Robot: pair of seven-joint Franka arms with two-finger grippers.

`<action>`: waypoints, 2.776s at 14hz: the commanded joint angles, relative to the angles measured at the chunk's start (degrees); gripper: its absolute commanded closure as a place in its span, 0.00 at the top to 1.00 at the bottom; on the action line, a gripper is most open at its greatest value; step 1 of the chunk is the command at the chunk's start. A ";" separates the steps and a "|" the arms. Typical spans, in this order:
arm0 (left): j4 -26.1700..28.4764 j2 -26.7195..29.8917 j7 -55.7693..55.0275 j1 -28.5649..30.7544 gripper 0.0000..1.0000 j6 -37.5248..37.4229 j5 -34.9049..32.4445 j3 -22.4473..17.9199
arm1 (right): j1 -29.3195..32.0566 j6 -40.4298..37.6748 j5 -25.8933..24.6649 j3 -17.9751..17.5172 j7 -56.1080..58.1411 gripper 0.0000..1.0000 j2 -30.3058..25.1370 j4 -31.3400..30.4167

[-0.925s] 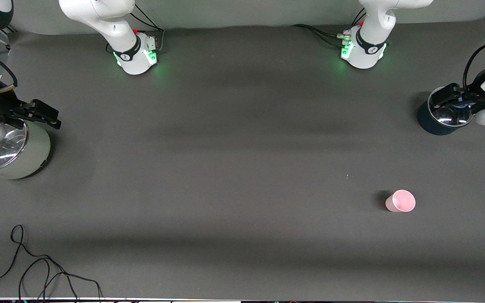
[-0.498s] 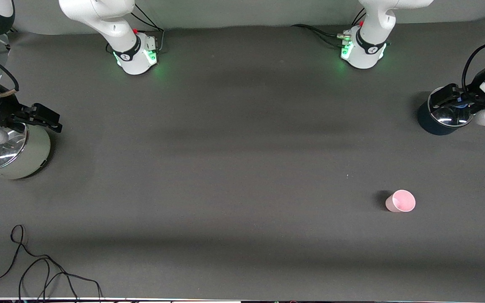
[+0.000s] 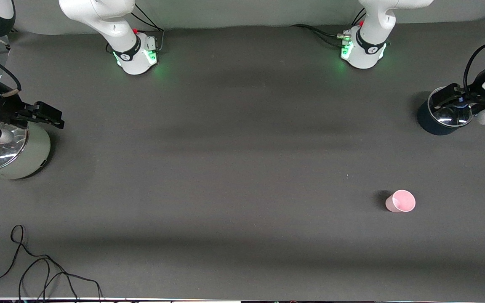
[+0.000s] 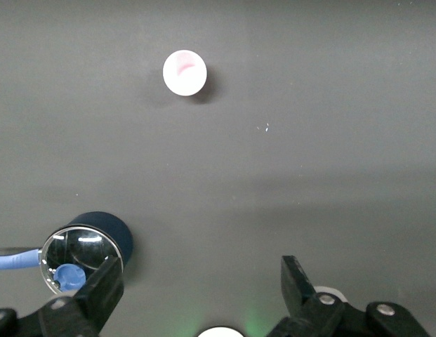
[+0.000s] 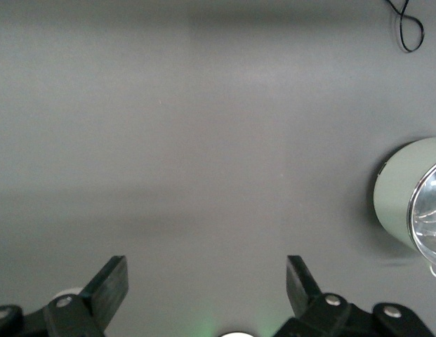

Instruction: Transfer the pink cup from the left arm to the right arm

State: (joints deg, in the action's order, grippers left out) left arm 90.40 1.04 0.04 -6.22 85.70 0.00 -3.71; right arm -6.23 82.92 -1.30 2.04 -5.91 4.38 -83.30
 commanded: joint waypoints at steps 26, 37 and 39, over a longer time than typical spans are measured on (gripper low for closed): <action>-9.54 -37.49 101.60 30.12 1.00 7.47 51.04 -0.43 | 0.25 -1.53 1.21 0.33 0.72 1.00 0.45 0.33; -6.29 -53.58 135.82 34.61 1.00 4.58 68.10 -0.16 | 0.43 -1.53 1.39 0.42 0.81 1.00 0.45 0.33; -6.29 -55.35 139.07 35.32 1.00 3.87 70.30 0.01 | 0.43 -1.53 1.39 0.42 0.81 1.00 0.45 0.33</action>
State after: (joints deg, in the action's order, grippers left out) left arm 84.38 -53.04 135.11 27.92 91.38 67.88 -4.18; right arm -6.18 81.98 -0.94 2.44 -5.91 4.84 -83.31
